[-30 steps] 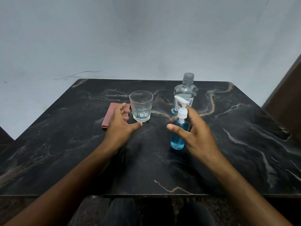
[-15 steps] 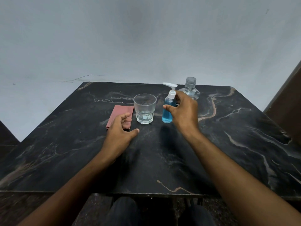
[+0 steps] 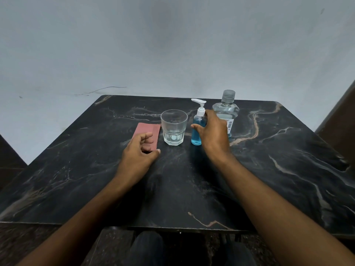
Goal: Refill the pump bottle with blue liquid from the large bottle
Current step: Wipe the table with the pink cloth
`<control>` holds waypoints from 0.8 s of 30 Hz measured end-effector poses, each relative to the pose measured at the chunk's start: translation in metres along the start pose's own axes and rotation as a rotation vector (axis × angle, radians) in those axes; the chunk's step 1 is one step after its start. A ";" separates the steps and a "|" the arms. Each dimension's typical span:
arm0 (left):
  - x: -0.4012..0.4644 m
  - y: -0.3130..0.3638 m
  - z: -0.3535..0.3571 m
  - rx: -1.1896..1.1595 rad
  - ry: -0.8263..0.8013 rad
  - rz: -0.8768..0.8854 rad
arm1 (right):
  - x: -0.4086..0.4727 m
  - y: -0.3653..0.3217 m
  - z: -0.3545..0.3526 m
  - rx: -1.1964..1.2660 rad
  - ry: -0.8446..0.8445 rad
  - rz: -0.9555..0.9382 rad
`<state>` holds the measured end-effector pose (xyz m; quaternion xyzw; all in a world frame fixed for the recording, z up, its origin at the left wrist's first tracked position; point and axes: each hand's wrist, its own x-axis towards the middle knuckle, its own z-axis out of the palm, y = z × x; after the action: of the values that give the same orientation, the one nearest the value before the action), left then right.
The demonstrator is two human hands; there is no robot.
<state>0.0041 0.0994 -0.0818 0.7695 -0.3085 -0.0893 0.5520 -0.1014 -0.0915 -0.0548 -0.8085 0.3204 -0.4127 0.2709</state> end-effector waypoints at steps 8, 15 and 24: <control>-0.003 0.001 -0.018 0.079 -0.019 0.016 | -0.011 -0.010 -0.018 -0.085 0.055 -0.115; -0.015 -0.015 -0.048 0.087 0.072 0.028 | -0.040 -0.048 -0.004 -0.031 -0.070 -0.430; -0.047 -0.027 -0.057 0.208 0.164 0.083 | -0.037 -0.084 0.114 -0.398 -0.718 -0.345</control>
<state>0.0048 0.1772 -0.0945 0.8138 -0.3016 0.0294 0.4958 0.0025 0.0099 -0.0725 -0.9786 0.1395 -0.0754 0.1312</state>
